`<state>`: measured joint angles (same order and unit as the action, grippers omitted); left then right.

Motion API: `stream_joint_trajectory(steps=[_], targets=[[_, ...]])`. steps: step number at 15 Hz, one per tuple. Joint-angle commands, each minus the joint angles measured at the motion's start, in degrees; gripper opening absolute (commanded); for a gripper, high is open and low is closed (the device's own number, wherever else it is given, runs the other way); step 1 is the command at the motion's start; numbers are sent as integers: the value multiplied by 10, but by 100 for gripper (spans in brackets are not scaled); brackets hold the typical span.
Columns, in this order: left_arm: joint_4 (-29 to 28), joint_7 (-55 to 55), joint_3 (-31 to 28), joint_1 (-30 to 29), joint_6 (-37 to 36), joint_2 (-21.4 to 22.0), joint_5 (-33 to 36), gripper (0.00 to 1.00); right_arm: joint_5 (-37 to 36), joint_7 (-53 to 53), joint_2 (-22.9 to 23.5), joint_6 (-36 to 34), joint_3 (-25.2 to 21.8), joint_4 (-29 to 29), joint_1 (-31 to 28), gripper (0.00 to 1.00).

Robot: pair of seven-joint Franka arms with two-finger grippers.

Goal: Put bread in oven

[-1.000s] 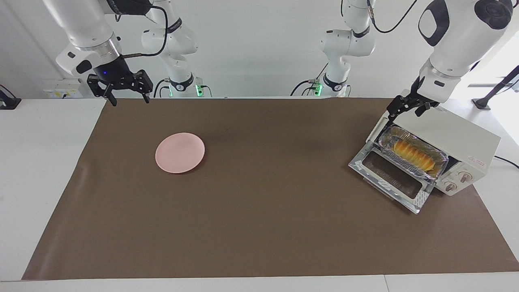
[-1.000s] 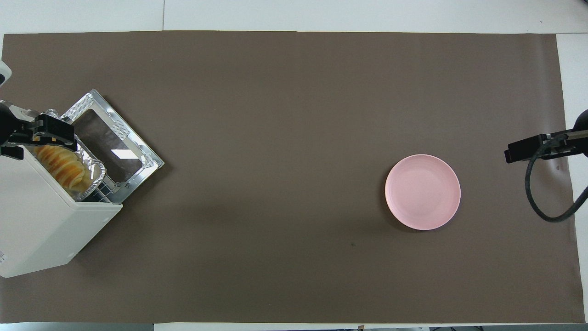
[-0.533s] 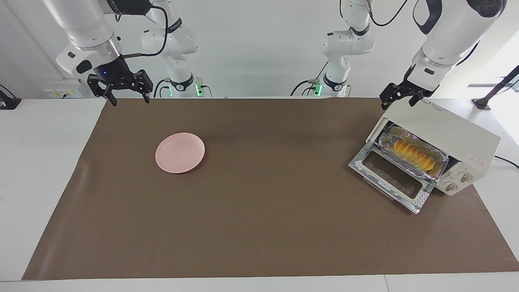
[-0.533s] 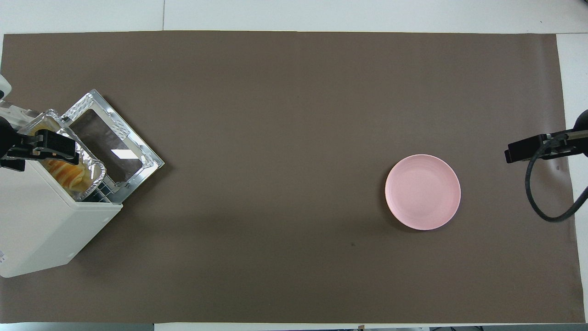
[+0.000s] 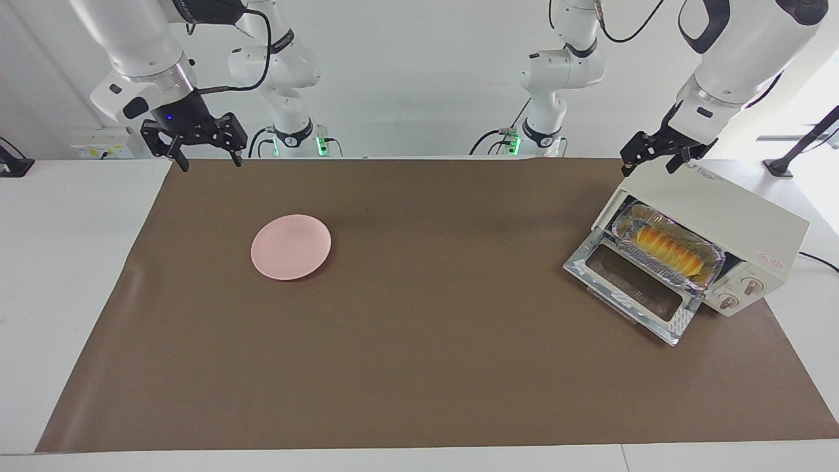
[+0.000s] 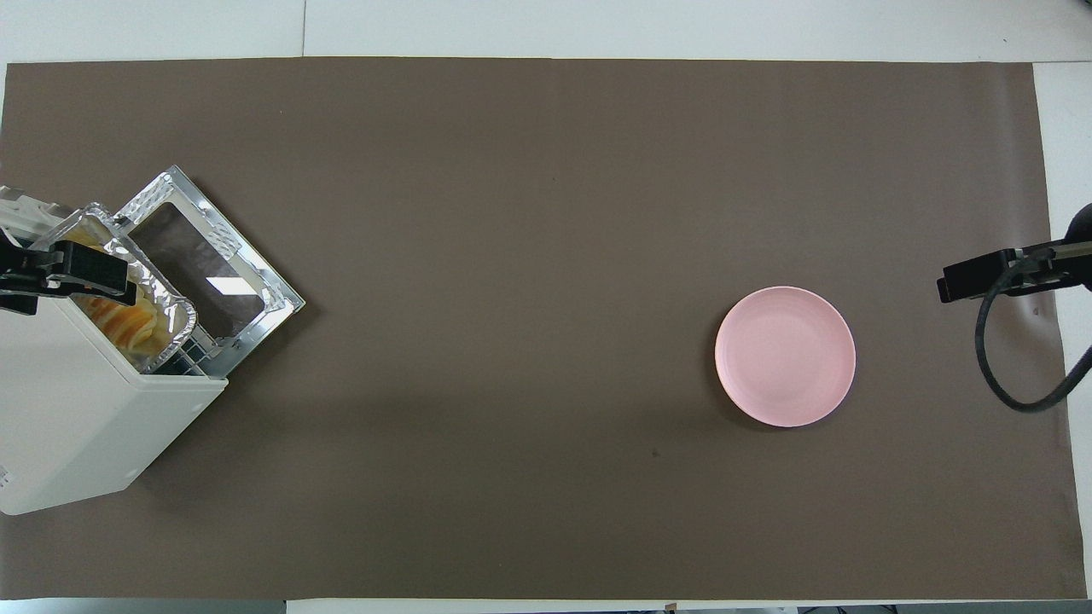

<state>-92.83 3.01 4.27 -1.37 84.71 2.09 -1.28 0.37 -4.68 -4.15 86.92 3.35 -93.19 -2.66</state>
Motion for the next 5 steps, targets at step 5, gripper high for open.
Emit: stream_joint_trajectory(steps=[5], targets=[[-3, -30, 4, -8, 18, 6, -7, 100, 6, -1, -9, -1, 6, -9, -10, 100]])
